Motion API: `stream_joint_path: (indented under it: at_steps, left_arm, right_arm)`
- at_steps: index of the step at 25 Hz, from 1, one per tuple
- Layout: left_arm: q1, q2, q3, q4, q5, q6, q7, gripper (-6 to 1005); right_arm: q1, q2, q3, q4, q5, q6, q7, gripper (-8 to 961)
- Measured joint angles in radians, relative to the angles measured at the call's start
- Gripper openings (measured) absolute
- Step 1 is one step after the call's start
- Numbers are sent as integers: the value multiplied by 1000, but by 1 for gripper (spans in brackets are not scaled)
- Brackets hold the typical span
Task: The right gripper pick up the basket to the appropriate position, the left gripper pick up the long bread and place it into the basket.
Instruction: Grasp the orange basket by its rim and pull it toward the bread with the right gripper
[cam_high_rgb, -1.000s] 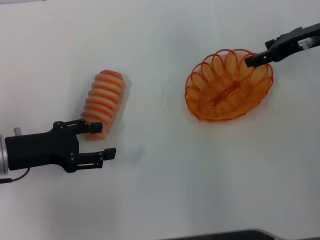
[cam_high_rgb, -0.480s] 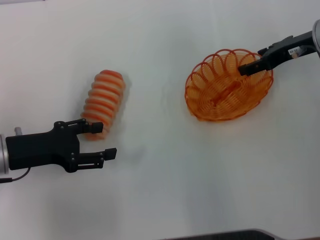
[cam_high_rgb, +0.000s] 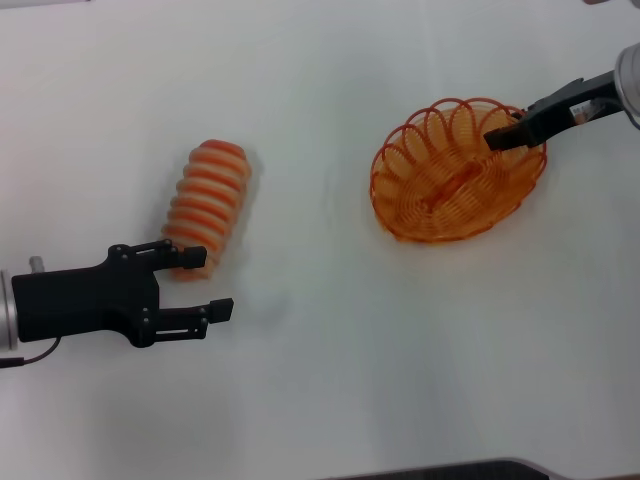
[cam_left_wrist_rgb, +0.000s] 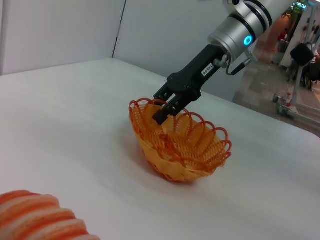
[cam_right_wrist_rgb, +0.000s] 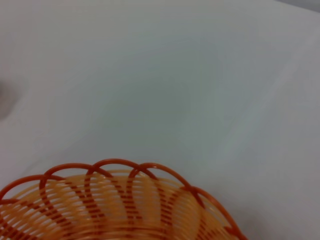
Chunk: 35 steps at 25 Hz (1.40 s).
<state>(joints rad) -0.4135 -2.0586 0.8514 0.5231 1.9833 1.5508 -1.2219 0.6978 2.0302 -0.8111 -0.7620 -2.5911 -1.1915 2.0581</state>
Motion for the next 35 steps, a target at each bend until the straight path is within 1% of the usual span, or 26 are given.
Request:
stream_joint_path:
  at_steps: [2, 7, 17, 23, 26, 29, 33, 35]
  left_arm:
    - [1, 0, 0, 0, 0, 0, 1, 810]
    - [3, 0, 0, 0, 0, 3, 2, 810]
    - [3, 0, 0, 0, 0, 10, -2, 810]
    - [1, -1, -1, 0, 0, 10, -2, 810]
    - [1, -1, -4, 0, 0, 9, -1, 810]
    - [1, -2, -6, 3, 0, 8, 1, 810]
    - [4, -4, -7, 21, 0, 0, 1, 810]
    - [5, -8, -8, 29, 0, -1, 1, 810]
  right_arm:
    - [0, 3, -15, 0, 0, 4, 0, 552]
    - [1, 11, -39, 0, 0, 6, -4, 319]
    - [-24, 23, -24, -43, -1, 1, 11, 252]
    - [-23, 25, 25, -56, 1, -39, 35, 214]
    - [-18, 18, 66, -57, 17, -76, 48, 213]
    - [-15, 3, 99, -57, 49, -118, 77, 213]
    - [-16, -14, 113, -56, 77, -173, 146, 143]
    - [-17, -15, 114, -53, 79, -179, 160, 124]
